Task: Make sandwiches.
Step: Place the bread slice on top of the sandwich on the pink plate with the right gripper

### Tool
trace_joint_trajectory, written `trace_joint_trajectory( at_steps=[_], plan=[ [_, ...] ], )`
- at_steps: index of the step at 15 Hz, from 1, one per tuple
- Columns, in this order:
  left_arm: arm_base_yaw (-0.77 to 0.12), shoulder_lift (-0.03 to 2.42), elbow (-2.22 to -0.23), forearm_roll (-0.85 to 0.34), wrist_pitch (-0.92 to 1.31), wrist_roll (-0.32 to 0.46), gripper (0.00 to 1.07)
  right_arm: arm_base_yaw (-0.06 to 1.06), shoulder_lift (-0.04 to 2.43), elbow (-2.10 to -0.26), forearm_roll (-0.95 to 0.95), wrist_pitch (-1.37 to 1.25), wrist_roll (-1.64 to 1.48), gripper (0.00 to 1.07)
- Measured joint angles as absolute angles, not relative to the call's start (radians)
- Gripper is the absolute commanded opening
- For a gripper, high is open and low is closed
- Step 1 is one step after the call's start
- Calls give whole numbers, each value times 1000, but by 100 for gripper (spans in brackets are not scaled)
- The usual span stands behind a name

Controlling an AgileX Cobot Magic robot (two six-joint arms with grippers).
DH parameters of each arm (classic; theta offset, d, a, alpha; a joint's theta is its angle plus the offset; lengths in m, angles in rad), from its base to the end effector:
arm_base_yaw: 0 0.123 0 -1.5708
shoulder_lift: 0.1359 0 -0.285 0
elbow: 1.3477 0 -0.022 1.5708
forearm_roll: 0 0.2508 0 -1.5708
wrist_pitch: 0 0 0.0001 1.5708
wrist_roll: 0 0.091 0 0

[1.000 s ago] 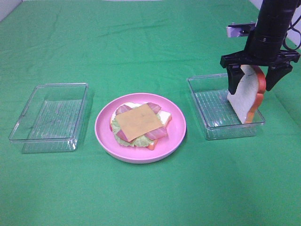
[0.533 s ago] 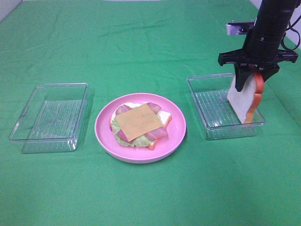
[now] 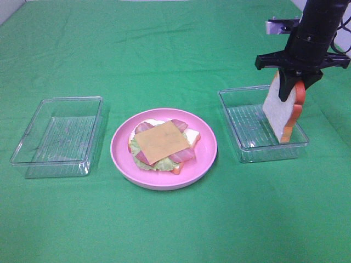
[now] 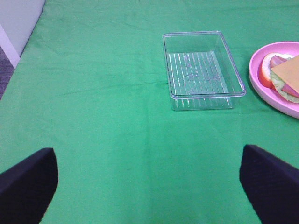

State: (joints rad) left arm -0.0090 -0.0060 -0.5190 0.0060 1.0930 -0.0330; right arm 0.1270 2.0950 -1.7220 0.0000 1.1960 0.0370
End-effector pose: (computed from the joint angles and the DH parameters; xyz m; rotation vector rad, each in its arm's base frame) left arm -0.0093 0.0006 0.2799 -0.0251 2.0515 -0.0189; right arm 0.4261 0.0544 0.2079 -0.1373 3.0498 0.0111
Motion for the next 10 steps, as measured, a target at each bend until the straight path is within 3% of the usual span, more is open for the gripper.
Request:
trace_joint_trajectory(
  at_steps=[3, 10],
  plan=[
    [-9, -6, -519, 6, 1093, -33, 101, 127, 2010, -1745, 32, 1212, 33, 2],
    [-9, -6, -519, 6, 1093, -33, 101, 151, 1918, -1772, 426, 1214, -132, 3]
  ],
)
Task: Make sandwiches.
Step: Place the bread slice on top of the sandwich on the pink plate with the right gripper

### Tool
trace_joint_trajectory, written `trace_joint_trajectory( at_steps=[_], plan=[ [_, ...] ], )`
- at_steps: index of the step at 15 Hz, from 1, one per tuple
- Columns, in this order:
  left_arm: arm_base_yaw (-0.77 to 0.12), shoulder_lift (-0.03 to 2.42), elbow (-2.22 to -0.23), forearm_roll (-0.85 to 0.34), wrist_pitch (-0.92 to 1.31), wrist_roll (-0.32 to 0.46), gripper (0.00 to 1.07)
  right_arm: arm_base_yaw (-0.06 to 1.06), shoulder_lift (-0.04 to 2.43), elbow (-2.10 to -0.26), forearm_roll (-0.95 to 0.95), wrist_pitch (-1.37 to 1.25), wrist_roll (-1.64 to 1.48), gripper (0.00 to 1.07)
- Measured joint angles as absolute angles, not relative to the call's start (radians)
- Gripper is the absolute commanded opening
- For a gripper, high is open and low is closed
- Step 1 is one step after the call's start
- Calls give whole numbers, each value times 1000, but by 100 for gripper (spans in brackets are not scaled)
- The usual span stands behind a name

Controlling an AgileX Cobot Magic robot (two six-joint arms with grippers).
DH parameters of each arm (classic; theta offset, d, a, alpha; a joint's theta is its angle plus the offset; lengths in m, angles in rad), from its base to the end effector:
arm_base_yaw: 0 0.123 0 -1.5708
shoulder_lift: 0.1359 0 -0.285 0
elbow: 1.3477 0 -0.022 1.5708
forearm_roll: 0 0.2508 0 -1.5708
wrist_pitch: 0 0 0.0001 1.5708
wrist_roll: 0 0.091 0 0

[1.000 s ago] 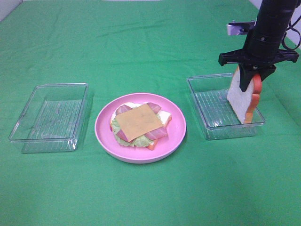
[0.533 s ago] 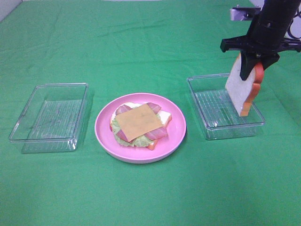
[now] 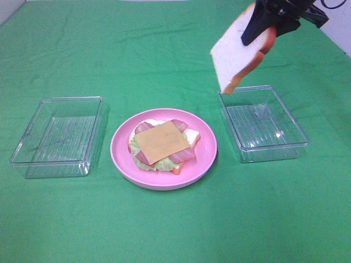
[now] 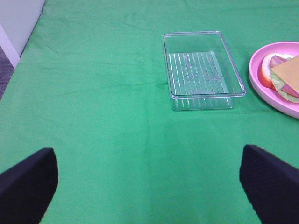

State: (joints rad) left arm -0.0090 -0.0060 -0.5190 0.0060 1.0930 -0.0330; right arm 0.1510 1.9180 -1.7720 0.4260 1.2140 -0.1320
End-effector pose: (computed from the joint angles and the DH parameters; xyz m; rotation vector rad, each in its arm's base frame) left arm -0.0093 0.0006 0.2799 -0.0251 2.0515 -0.0189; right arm 0.4011 0.0967 0.3032 -0.2686 2.7775 0.6005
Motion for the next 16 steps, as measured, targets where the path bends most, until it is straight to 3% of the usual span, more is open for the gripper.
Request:
trace_joint_trajectory(
  at_steps=[8, 16],
  plan=[
    [-9, -6, -519, 6, 1093, -33, 101, 488, 1991, -1772, 449, 1176, -168, 3],
    [-9, -6, -519, 6, 1093, -33, 101, 546, 2152, -1772, 435, 1075, -169, 3]
  ],
)
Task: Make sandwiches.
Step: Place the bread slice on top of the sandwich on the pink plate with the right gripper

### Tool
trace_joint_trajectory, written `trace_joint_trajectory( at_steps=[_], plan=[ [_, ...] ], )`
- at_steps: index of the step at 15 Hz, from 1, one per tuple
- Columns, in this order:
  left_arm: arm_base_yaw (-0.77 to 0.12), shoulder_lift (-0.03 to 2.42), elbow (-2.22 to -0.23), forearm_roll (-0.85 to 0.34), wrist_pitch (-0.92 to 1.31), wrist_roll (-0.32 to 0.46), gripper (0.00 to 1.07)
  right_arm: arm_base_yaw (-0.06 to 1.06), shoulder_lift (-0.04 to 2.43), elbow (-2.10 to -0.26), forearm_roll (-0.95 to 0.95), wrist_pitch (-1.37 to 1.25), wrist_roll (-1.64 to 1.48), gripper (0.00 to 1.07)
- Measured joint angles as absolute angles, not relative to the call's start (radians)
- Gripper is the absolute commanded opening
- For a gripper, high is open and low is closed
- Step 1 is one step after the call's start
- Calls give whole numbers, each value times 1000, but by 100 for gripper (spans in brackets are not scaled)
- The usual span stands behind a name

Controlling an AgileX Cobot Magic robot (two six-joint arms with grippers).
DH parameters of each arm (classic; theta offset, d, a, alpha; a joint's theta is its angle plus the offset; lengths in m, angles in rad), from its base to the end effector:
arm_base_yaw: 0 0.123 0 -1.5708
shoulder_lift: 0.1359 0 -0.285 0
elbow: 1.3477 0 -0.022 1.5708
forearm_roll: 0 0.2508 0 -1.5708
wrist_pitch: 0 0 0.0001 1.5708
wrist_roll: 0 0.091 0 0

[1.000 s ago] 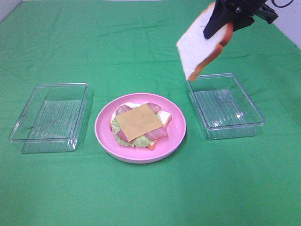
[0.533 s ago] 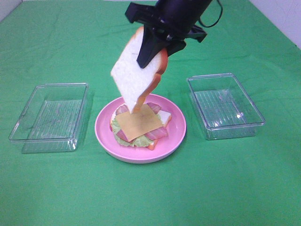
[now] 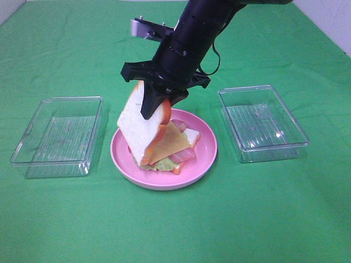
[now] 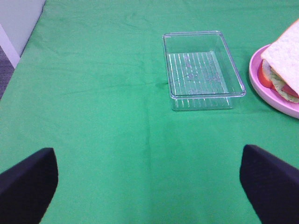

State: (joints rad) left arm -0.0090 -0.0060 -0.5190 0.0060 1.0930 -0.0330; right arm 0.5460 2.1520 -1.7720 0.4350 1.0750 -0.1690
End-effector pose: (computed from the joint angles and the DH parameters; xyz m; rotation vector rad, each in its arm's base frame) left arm -0.0093 0.0006 0.2799 -0.0251 2.0515 -0.0189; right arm 0.3706 0.2647 0.2045 -0.7940 2.8426 0.6485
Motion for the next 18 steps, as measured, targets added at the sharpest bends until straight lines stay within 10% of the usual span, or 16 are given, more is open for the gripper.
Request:
trace_joint_trajectory(
  at_steps=[9, 14, 18],
  plan=[
    [-9, -6, -519, 6, 1093, -33, 101, 547, 2192, -1772, 338, 1059, -114, 6],
    [-9, -6, -519, 6, 1093, -33, 101, 547, 2192, -1772, 307, 1054, -105, 53],
    [-9, -6, -519, 6, 1093, -33, 101, 546, 2193, -1772, 231, 1054, -101, 69]
  ],
)
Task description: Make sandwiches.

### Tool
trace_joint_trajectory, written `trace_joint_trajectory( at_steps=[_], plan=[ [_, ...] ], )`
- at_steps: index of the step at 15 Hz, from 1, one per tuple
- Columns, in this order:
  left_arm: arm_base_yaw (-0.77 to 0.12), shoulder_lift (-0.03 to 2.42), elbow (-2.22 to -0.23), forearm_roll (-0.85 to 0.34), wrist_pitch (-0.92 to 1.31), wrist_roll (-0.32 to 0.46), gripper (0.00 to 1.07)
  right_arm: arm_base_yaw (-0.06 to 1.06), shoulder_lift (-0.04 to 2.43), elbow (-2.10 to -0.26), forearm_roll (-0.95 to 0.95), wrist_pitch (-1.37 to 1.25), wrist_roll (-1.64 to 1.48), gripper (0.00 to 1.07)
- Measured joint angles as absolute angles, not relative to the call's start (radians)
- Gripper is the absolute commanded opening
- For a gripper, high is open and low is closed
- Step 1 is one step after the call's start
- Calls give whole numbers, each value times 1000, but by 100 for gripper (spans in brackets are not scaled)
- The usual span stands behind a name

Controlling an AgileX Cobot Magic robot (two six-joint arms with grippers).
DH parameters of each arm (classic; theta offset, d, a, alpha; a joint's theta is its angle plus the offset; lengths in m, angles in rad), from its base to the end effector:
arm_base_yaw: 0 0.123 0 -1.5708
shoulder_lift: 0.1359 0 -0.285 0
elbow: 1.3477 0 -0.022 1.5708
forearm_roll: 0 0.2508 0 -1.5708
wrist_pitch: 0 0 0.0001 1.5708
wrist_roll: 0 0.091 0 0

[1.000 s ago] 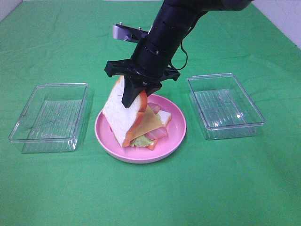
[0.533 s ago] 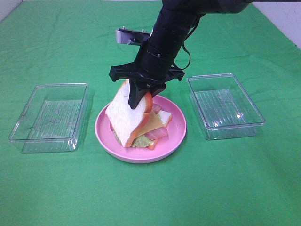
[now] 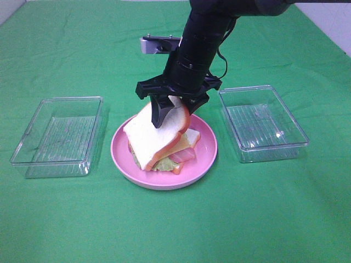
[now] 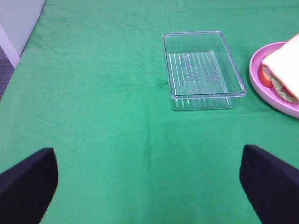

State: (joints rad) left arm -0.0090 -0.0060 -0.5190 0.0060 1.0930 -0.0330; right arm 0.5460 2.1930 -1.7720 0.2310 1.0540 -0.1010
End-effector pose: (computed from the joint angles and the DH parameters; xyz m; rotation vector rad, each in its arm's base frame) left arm -0.0093 0.0006 0.2799 -0.0251 2.0515 -0.0189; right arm 0.3814 0.2529 0.1811 -0.8127 2.8754 0.3694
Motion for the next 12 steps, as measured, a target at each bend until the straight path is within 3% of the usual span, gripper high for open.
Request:
trace_joint_trajectory(
  at_steps=[1, 2, 12],
  plan=[
    [-9, -6, -519, 6, 1093, -33, 101, 546, 2193, -1772, 171, 1055, -101, 80],
    [-9, -6, -519, 6, 1093, -33, 101, 546, 2193, -1772, 118, 1061, -101, 84],
    [-9, -6, -519, 6, 1093, -33, 101, 546, 2127, -1778, -133, 1123, -19, 85]
  ],
)
